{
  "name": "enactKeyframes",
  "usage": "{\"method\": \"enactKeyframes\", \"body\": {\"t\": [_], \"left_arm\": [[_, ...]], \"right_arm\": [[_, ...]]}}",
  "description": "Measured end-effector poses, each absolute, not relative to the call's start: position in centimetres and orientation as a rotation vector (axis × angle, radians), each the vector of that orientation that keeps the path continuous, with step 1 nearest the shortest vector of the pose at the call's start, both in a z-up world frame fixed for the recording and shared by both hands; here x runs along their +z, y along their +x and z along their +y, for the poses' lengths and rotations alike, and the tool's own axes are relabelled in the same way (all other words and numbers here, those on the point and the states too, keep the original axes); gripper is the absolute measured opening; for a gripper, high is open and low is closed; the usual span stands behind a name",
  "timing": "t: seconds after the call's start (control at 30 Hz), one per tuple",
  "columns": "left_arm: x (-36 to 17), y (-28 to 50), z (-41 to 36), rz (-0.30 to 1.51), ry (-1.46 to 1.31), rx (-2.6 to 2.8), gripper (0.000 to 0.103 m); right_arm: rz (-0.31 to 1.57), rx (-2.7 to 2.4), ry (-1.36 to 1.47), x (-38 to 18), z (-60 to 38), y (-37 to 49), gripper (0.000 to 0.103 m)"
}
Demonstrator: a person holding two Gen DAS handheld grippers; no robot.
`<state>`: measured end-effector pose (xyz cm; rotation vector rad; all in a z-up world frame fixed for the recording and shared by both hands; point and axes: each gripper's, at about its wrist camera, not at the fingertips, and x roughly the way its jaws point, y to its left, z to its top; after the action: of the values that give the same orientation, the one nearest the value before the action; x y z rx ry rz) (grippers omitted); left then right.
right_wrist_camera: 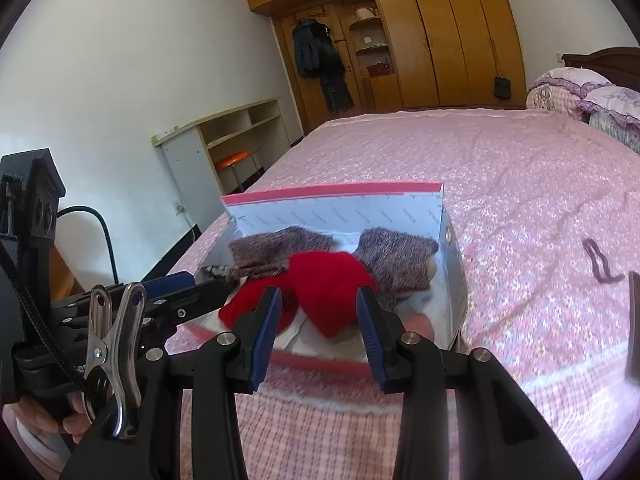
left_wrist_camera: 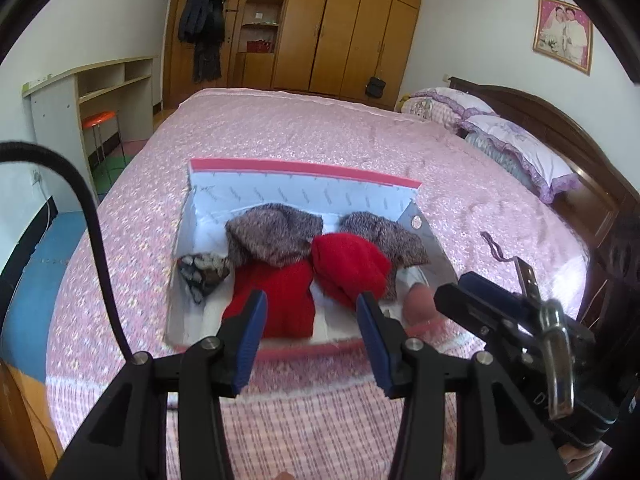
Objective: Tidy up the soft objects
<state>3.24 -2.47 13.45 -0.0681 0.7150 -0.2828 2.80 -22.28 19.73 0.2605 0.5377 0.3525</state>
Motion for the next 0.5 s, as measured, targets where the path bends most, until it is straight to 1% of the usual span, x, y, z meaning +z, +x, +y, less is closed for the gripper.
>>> {"method": "enactKeyframes", "body": {"t": [0.27,0.5], "left_arm": [[12.8,0.0,-1.6,0.725,-0.063,-0.243,0.049],[10.7,-2.3,-1.7,0.742,-0.021,-0.203,0.049]], "right_arm": [[0.571,0.355,0.252,18.2,-21.8,-0.1,0.040],[0.608,0.325,0.232,16.3,-21.5,-1.7,0.040]]}}
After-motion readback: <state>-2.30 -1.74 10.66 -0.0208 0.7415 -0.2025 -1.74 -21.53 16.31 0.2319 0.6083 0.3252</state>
